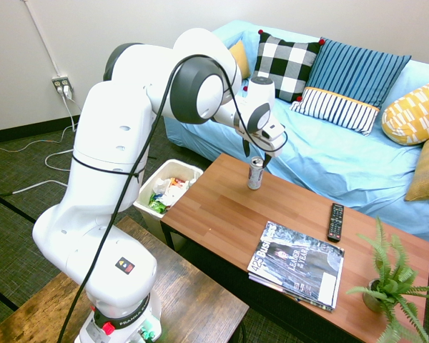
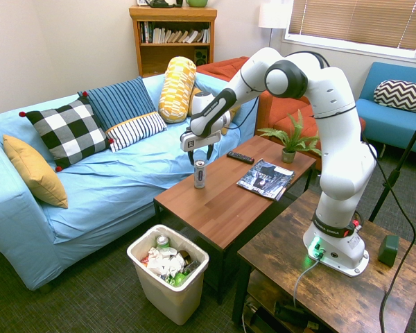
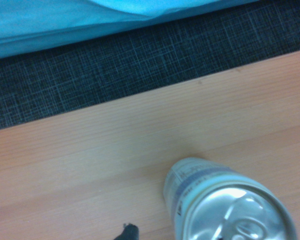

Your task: Throw the can in the trash bin

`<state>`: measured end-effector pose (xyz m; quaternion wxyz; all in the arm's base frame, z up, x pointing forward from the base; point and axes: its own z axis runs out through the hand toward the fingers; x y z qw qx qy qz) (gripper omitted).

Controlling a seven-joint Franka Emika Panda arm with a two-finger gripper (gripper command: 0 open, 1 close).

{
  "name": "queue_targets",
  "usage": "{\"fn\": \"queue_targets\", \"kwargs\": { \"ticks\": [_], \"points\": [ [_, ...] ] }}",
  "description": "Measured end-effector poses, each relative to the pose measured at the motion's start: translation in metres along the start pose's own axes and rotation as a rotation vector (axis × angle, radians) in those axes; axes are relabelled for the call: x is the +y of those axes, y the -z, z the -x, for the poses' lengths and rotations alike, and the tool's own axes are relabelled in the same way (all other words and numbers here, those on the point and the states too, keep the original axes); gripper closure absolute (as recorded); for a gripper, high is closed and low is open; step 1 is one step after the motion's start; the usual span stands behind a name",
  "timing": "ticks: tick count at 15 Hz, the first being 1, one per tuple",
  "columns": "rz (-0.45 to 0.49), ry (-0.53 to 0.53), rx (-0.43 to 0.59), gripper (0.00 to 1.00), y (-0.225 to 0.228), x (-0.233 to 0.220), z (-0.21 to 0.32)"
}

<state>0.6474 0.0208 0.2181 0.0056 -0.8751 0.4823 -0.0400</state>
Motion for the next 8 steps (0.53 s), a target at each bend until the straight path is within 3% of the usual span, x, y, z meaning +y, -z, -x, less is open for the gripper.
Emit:
{"fn": "queue_targets", "kwargs": {
  "ticks": [3,4,8],
  "points": [
    [0.024,-0.002,-0.001,0.00,-0.020,-0.006,-0.002],
    [0.032,-0.006,-0.002,1.00,-0.026,-0.007,-0.005],
    [0.058,-0.017,-0.025,1.00,-0.036,-0.009,-0.005]
  ]
}}
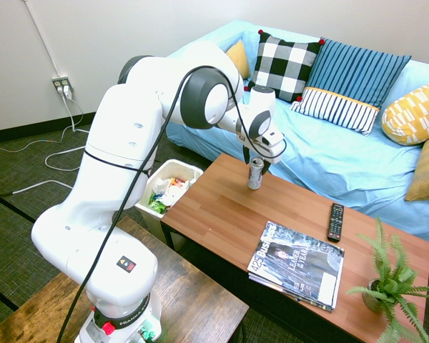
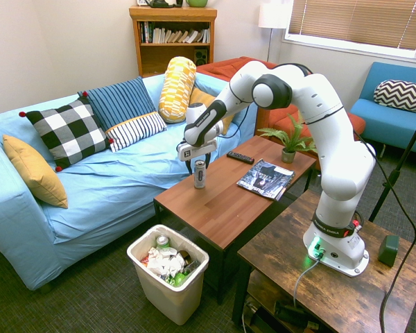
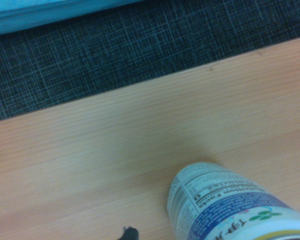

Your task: Throw the can in the trash bin

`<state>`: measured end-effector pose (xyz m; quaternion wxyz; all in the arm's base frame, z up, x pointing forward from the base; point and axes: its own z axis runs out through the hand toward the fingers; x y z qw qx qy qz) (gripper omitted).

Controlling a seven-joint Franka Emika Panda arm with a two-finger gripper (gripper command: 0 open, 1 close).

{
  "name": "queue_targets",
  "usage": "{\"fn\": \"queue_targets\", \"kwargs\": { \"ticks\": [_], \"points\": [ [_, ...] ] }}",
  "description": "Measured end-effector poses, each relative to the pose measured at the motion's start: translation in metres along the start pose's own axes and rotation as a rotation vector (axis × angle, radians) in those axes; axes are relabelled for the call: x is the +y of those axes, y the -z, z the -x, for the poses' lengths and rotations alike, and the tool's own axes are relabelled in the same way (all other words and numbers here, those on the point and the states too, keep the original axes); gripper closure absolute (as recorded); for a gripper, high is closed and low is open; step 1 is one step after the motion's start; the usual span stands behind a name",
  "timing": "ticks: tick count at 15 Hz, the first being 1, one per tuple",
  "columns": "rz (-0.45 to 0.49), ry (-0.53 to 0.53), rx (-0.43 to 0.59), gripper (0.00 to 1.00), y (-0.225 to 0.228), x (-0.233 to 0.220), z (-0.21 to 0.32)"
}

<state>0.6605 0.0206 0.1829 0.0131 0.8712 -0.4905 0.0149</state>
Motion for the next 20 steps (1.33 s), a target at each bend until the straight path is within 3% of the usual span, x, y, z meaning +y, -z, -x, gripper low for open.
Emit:
{"fn": "queue_targets", "kwargs": {
  "ticks": [13,16,20],
  "points": [
    [0.011,-0.021,-0.014,1.00,0.005,0.000,-0.009],
    [-0.025,-0.015,0.009,1.00,0.041,0.001,-0.008],
    [-0.044,0.069,0.055,1.00,0.086,-0.014,0.060]
  ]
}}
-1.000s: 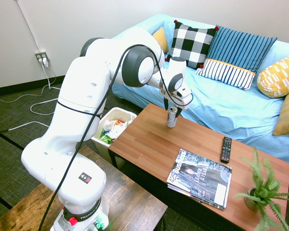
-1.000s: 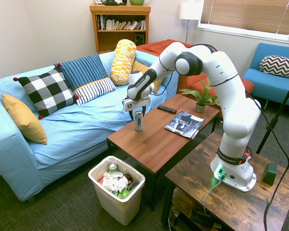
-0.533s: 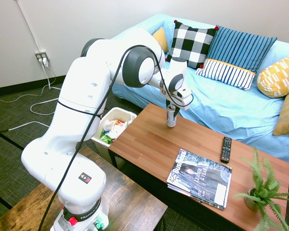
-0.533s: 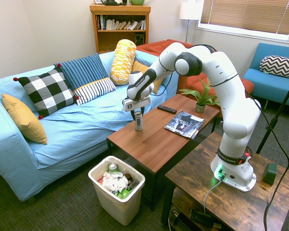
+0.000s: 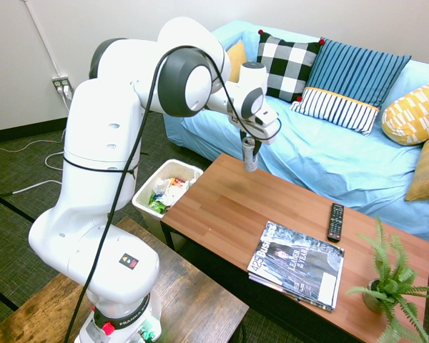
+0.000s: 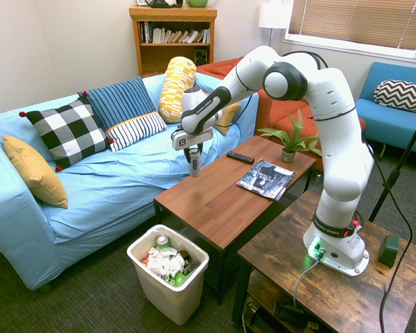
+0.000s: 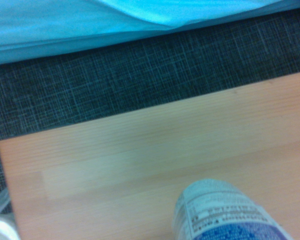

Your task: Throw the can in the trash bin

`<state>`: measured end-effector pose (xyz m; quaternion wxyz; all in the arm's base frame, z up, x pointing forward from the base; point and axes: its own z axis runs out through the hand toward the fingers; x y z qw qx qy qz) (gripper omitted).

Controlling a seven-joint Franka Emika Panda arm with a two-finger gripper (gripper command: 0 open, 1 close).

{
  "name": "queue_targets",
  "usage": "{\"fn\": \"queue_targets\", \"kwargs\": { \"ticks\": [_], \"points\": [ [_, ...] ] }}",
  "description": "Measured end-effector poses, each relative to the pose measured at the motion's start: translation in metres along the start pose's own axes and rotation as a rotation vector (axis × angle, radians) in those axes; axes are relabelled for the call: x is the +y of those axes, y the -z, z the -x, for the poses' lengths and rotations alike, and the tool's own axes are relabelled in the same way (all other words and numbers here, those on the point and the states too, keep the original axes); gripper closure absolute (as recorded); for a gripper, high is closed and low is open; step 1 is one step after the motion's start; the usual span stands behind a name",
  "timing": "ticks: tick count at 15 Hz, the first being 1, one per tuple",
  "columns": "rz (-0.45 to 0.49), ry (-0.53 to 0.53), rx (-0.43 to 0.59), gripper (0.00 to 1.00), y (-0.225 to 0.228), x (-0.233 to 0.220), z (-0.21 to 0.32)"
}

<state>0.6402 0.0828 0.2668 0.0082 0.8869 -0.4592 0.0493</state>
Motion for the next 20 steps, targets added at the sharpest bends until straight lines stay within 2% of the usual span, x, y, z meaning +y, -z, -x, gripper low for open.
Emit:
{"fn": "queue_targets", "kwargs": {
  "ticks": [4,9,20],
  "points": [
    [0.024,0.100,0.046,1.00,-0.003,-0.032,0.096],
    [0.056,0.214,0.044,1.00,-0.034,-0.034,0.181],
    [0.068,0.381,0.110,1.00,-0.034,-0.038,0.289]
  ]
}}
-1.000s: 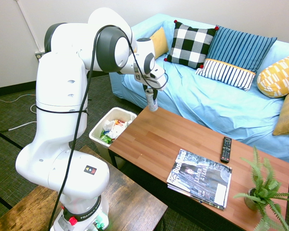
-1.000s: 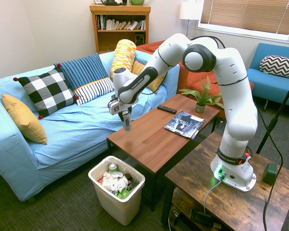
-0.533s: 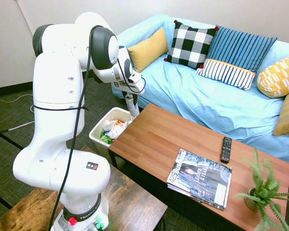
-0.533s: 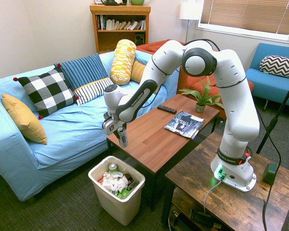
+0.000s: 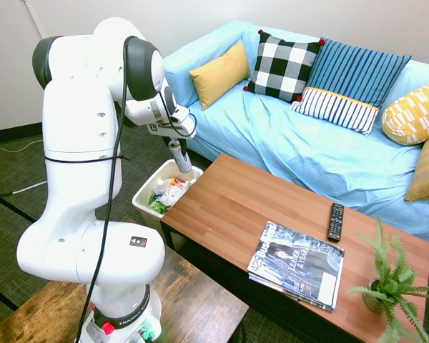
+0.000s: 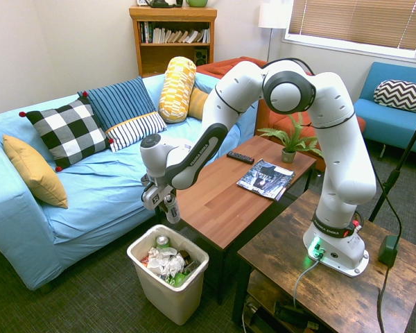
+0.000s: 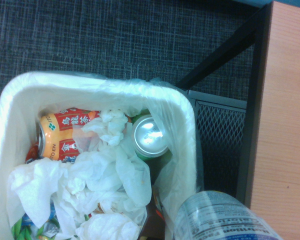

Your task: Throw the can in the trash bin

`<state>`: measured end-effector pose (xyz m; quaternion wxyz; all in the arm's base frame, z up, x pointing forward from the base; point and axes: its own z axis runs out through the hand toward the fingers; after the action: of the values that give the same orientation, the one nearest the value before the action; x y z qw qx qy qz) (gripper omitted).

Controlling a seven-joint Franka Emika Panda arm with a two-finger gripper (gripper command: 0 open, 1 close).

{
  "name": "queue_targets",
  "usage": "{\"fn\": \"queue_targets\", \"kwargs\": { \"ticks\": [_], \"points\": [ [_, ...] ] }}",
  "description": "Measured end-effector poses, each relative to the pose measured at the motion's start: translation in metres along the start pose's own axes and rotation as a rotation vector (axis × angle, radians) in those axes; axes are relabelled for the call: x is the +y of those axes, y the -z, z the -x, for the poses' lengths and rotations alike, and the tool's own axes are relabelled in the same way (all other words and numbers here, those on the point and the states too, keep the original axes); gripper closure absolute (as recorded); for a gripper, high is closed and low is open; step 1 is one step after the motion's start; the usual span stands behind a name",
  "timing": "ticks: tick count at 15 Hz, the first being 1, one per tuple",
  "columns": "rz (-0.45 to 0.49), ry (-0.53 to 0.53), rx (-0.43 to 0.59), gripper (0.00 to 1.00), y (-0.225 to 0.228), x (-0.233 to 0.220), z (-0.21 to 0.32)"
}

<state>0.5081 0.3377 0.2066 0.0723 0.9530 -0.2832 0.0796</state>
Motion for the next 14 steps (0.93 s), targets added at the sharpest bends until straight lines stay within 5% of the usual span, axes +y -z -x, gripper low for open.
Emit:
{"fn": "queue_targets", "kwargs": {
  "ticks": [12,13,14],
  "points": [
    [0.040,0.080,0.036,1.00,-0.033,-0.065,0.063],
    [0.051,0.079,0.034,0.00,-0.051,-0.075,0.062],
    [0.055,0.083,0.035,0.00,-0.050,-0.076,0.061]
  ]
}}
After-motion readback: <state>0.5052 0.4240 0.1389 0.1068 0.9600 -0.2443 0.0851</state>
